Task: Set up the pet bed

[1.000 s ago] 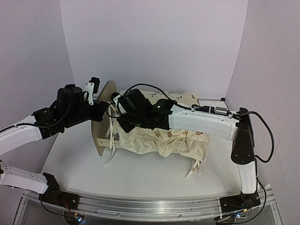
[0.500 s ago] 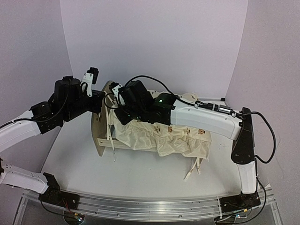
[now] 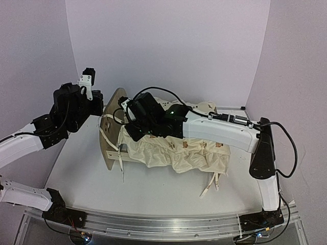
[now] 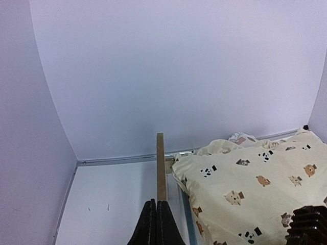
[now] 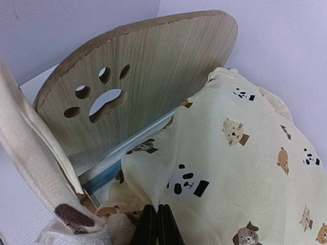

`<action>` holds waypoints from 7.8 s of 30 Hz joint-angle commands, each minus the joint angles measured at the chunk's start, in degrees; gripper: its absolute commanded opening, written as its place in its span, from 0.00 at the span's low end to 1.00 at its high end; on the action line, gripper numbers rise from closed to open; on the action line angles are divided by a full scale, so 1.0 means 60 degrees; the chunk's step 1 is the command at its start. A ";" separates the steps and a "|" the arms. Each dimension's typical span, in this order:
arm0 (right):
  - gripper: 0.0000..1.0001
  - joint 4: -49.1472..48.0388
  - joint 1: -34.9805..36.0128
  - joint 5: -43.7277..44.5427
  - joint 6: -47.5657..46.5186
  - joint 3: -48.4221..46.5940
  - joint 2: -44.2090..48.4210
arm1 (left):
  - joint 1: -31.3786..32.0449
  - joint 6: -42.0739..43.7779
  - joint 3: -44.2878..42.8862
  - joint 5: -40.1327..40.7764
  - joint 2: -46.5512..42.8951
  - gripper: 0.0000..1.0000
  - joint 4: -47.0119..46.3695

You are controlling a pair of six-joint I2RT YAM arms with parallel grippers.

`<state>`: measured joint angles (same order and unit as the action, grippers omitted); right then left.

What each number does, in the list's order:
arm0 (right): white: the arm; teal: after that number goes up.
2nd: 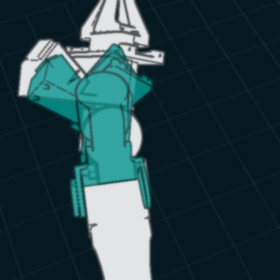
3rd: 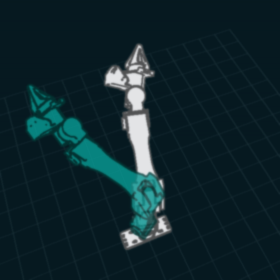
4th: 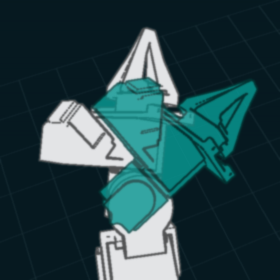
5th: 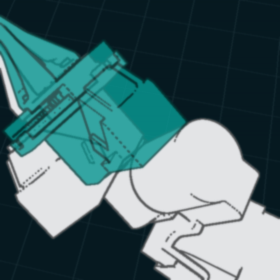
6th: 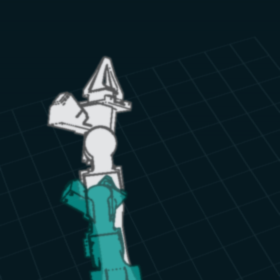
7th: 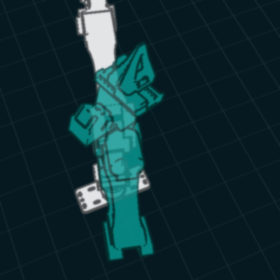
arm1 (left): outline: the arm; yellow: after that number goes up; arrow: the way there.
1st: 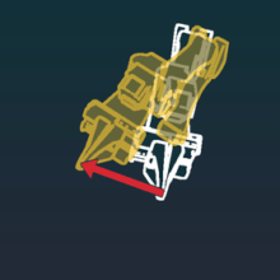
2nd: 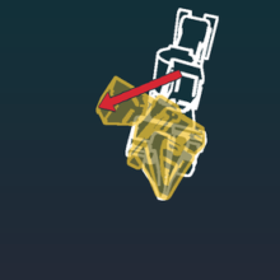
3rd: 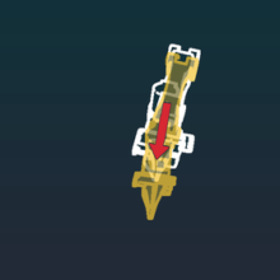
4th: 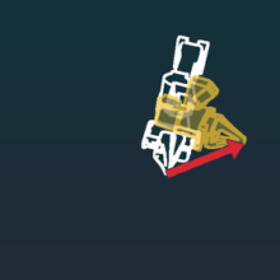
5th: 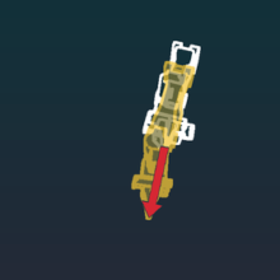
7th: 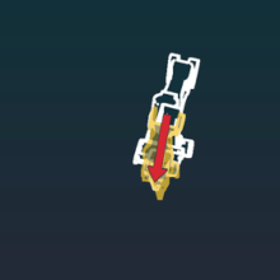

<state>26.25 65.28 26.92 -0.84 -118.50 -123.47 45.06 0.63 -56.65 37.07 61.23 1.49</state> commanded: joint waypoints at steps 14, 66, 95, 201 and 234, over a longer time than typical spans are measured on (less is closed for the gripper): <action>0.01 -0.0054 -0.0013 0.0747 0.0058 -0.0495 -0.0235 | -0.0010 -0.2742 -0.0002 -0.1445 -0.1601 0.65 0.2835; 0.00 -0.0092 -0.0030 0.0998 0.0399 0.0343 0.0518 | -0.0008 0.0245 0.0649 -0.1629 -0.0036 0.00 -0.0557; 0.00 -0.0186 -0.0082 0.0908 0.0786 0.1440 0.0497 | -0.0010 0.1522 0.2954 -0.1601 0.0310 0.03 -0.3222; 0.43 -0.5562 0.1437 -0.0663 0.4290 0.4752 -0.1358 | -0.0640 -0.3567 -0.0997 -0.1617 0.1906 0.00 0.3924; 0.37 -0.6764 0.0793 0.0693 0.4685 0.1518 -0.4433 | -0.0626 -0.3620 -0.1598 -0.2059 0.2134 0.00 0.4264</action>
<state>-15.95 72.25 25.62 28.28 -104.53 -146.96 40.75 -22.20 -60.77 24.56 75.63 28.23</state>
